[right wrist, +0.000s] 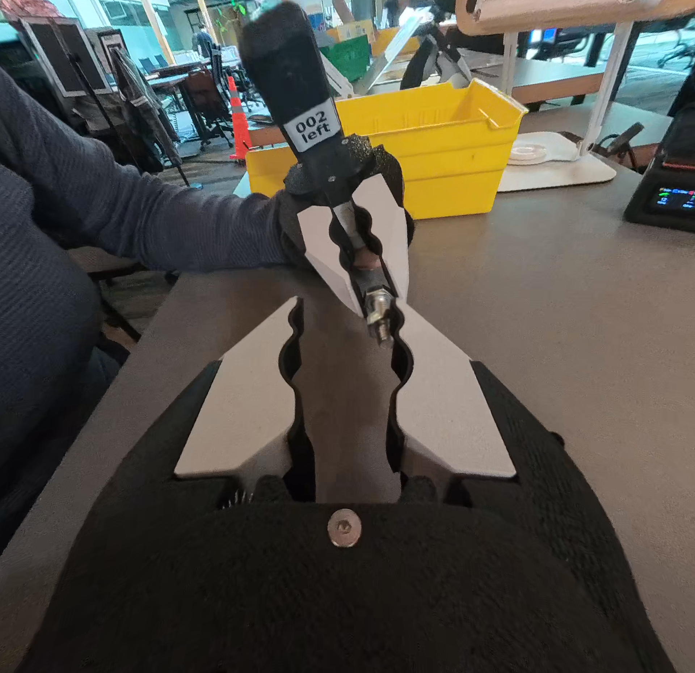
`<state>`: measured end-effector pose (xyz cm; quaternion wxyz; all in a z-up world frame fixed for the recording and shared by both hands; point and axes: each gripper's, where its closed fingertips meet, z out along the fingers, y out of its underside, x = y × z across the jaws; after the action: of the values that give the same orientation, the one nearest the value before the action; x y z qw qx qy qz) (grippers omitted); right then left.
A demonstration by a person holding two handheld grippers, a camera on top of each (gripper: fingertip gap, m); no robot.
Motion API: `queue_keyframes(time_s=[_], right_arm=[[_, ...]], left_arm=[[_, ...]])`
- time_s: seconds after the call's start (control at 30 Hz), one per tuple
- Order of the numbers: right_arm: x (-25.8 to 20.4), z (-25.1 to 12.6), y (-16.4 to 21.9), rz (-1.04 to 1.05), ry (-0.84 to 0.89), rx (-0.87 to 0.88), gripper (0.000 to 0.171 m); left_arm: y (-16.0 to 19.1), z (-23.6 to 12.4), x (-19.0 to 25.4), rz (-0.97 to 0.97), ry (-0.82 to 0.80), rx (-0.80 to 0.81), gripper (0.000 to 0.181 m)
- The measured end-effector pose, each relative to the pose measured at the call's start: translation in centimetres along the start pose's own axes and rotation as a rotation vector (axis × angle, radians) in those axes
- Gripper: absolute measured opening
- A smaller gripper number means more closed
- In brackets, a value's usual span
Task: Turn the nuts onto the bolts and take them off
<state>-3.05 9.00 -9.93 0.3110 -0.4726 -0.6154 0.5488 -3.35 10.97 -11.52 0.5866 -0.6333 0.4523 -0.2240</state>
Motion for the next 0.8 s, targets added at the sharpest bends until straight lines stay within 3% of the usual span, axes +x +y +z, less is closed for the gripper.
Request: queue_keyframes(time_s=[0.03, 0.17, 0.3, 0.8], right_arm=[[-0.2, 0.0, -0.1, 0.006, -0.017, 0.004, 0.043], [-1.3, 0.0, 0.5, 0.041, -0.094, -0.037, 0.035], [-1.0, 0.3, 2.3, 0.085, -0.089, -0.122, 0.04], [-0.4, -0.1, -1.0, -0.019, -0.014, 0.086, 0.053]], left_arm=[[0.0, 0.0, 0.0, -0.002, 0.0, 0.001, 0.017], [-0.2, -0.1, -0.3, -0.014, -0.009, 0.014, 0.017], [-0.8, -0.6, -0.6, -0.049, -0.01, 0.063, 0.017], [-0.9, -0.7, -0.5, -0.055, 0.006, 0.074, 0.017]])
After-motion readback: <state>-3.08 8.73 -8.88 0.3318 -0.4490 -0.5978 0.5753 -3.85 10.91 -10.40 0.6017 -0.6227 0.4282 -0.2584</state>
